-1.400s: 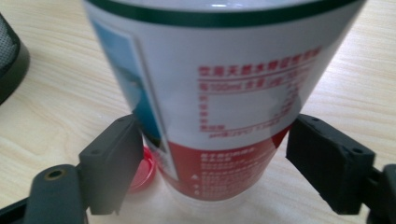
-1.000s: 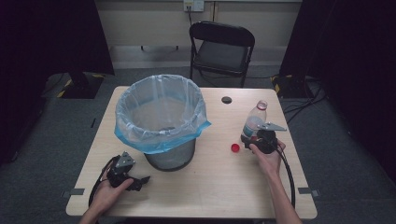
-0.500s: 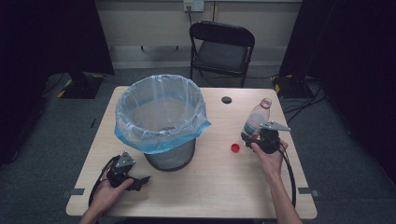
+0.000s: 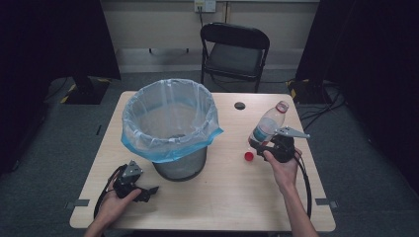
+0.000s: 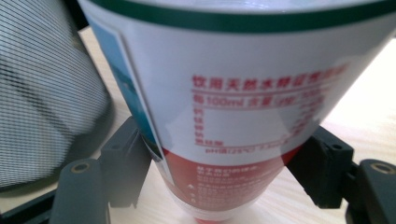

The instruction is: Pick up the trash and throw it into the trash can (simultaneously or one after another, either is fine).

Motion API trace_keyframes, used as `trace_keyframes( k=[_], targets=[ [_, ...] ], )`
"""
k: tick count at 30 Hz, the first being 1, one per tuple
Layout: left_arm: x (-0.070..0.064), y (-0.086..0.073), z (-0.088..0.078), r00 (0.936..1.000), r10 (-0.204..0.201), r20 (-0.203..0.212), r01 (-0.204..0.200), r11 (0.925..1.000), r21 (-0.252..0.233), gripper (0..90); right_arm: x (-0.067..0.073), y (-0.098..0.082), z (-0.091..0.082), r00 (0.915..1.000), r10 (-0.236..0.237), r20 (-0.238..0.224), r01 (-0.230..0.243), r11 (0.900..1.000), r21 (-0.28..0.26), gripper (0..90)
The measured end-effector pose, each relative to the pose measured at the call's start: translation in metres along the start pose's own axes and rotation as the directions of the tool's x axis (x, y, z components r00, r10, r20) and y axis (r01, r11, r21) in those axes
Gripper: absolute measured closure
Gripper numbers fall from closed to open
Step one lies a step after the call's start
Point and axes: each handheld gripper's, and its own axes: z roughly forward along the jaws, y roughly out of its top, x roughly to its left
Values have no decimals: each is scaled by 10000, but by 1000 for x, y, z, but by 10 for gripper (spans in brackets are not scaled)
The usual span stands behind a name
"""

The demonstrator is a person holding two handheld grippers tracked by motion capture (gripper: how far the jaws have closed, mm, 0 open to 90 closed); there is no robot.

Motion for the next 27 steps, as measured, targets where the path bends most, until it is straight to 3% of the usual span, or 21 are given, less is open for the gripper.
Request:
trace_keyframes(
  k=[8, 14, 27],
  targets=[
    [0, 0, 0, 10000, -1, 3, 1, 10000, 0, 0, 20, 23, -1, 9975, -337, -620, 315, 9988, -362, 283],
    [0, 0, 0, 10000, 2, 6, -2, 10000, -3, 0, 32, 39, -4, 9955, -567, -765, 527, 9972, -535, 282],
    [0, 0, 0, 10000, -3, 1, 3, 10000, -2, 0, 39, 66, -11, 9930, -619, -1005, 487, 9905, -1284, 283]
  ],
)
